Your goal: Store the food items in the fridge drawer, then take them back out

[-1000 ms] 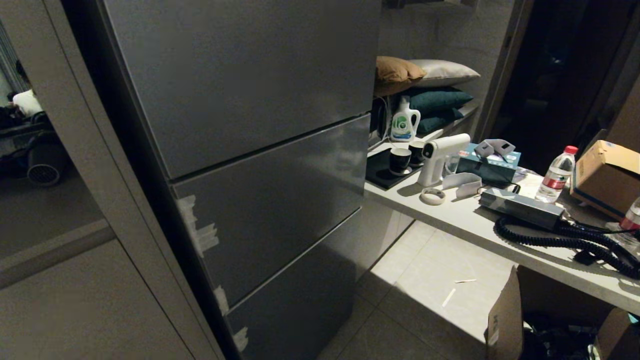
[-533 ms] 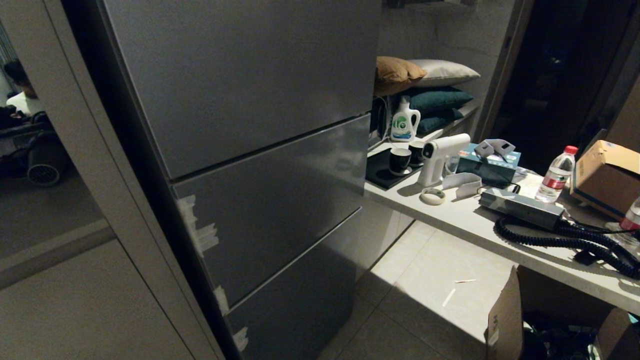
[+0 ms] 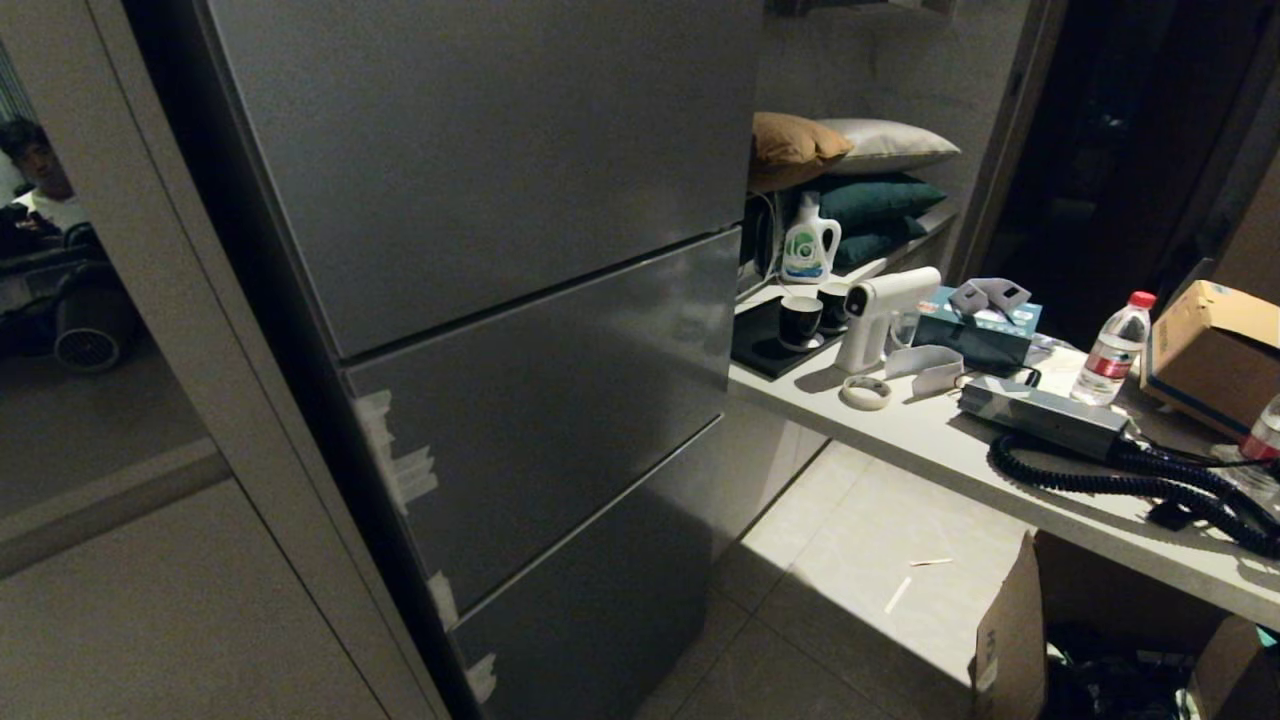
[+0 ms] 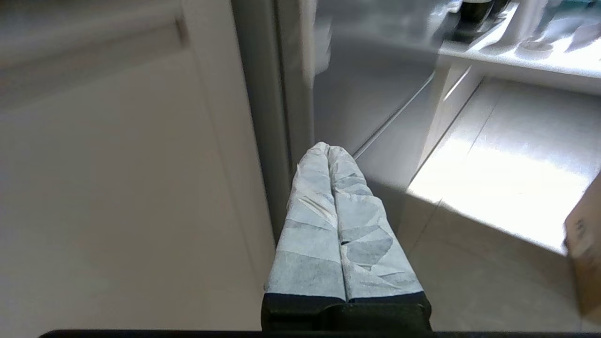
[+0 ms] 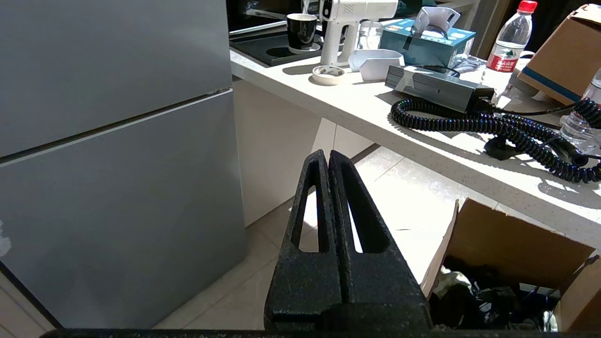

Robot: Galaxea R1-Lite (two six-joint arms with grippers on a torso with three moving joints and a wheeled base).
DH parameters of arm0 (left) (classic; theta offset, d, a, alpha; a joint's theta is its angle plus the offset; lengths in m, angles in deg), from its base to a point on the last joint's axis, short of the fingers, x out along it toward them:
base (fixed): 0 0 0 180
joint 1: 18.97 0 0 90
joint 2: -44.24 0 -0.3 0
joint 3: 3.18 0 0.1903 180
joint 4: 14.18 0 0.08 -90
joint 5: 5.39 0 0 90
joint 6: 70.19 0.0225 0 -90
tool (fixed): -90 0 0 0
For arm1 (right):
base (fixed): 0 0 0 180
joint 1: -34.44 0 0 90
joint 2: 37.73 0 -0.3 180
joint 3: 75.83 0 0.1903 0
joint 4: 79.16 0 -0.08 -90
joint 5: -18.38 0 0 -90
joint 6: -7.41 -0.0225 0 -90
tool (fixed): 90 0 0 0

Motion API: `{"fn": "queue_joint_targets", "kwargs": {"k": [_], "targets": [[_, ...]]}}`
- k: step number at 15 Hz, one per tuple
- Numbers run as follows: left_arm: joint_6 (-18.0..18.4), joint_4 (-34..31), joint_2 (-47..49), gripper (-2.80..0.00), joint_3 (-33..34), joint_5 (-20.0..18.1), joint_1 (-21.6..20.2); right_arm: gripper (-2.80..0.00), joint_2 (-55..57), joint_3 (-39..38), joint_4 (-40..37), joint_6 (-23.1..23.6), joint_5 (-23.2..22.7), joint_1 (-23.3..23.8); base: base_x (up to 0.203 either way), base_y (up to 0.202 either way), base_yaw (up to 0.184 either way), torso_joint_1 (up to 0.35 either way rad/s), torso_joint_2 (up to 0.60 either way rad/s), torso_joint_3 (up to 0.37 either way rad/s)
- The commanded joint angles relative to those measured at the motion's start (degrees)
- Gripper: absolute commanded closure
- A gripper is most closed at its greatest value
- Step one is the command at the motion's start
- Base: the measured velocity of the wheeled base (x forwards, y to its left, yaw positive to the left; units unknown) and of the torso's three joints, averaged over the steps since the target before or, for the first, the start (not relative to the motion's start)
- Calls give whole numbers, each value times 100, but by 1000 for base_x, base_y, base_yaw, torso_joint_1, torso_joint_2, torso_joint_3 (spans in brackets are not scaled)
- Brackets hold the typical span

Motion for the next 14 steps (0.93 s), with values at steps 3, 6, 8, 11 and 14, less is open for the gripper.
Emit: {"fn": "queue_joint_targets", "kwargs": {"k": [3,6,8,11,14], "targets": [[-170,54,2058,0,-849,-352,46,0,11,-176,13,4,51,0,0,0,0,0,0,0],[-265,825,4078,0,-1127,-996,147,0,11,-176,5,-24,59,0,0,0,0,0,0,0],[-278,1737,5406,0,-1241,-1246,225,0,11,-176,8,-131,96,0,0,0,0,0,0,0],[-250,3236,6784,0,-1385,-937,329,0,11,-176,22,-270,139,0,0,0,0,0,0,0],[-224,4168,7548,0,-1663,63,389,0,11,-176,22,-279,145,0,0,0,0,0,0,0]]}}
